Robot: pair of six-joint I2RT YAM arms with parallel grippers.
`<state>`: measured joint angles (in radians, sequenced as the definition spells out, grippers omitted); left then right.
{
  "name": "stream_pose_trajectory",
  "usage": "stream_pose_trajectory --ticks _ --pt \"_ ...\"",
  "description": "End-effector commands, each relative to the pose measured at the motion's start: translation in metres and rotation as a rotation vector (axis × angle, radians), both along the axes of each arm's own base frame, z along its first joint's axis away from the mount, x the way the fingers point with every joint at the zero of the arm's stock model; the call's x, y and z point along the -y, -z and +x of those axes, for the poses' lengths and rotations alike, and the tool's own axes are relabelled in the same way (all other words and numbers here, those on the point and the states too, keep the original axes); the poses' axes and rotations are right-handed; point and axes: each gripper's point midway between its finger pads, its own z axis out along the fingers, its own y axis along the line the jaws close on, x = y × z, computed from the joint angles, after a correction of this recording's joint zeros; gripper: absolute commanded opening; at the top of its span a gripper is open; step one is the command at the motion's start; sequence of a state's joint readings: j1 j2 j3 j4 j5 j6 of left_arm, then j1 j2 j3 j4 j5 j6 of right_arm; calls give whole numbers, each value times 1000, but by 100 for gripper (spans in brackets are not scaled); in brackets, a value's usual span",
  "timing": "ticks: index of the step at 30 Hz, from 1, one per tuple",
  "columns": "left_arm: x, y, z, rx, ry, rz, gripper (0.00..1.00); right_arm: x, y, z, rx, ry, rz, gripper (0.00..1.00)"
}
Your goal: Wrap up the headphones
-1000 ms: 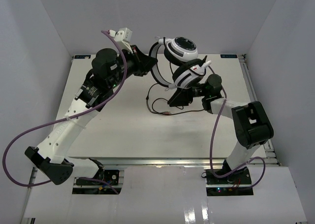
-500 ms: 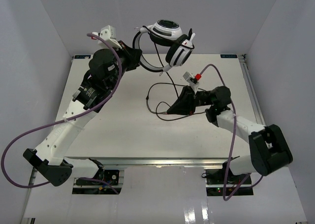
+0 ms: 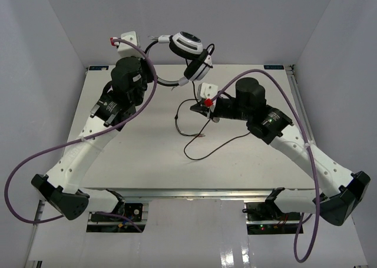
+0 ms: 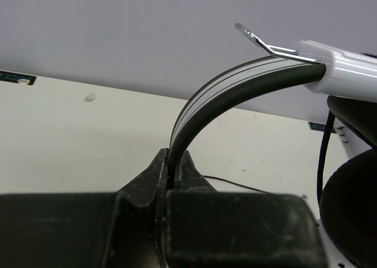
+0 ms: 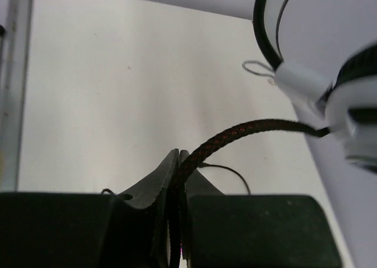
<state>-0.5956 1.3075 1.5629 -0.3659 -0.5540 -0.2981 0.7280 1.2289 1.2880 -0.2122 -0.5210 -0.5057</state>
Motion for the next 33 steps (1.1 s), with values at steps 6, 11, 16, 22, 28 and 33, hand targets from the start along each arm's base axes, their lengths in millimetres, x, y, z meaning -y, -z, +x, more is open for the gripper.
stream_pose_trajectory --ticks 6,11,16,22,28,33 --pt "19 98 43 -203 11 218 0 52 17 57 533 360 -568 8" --pt "39 153 50 -330 103 281 0 73 4 78 664 491 -665 8" --pt "55 196 36 -436 235 307 0 82 -12 91 706 584 -643 8" --pt "67 205 8 -467 392 308 0 87 -9 108 687 629 -550 11" --pt "76 199 -22 -474 554 322 0 84 13 121 522 555 -430 19" --pt "86 202 -45 -492 706 334 0 75 22 125 387 466 -341 26"
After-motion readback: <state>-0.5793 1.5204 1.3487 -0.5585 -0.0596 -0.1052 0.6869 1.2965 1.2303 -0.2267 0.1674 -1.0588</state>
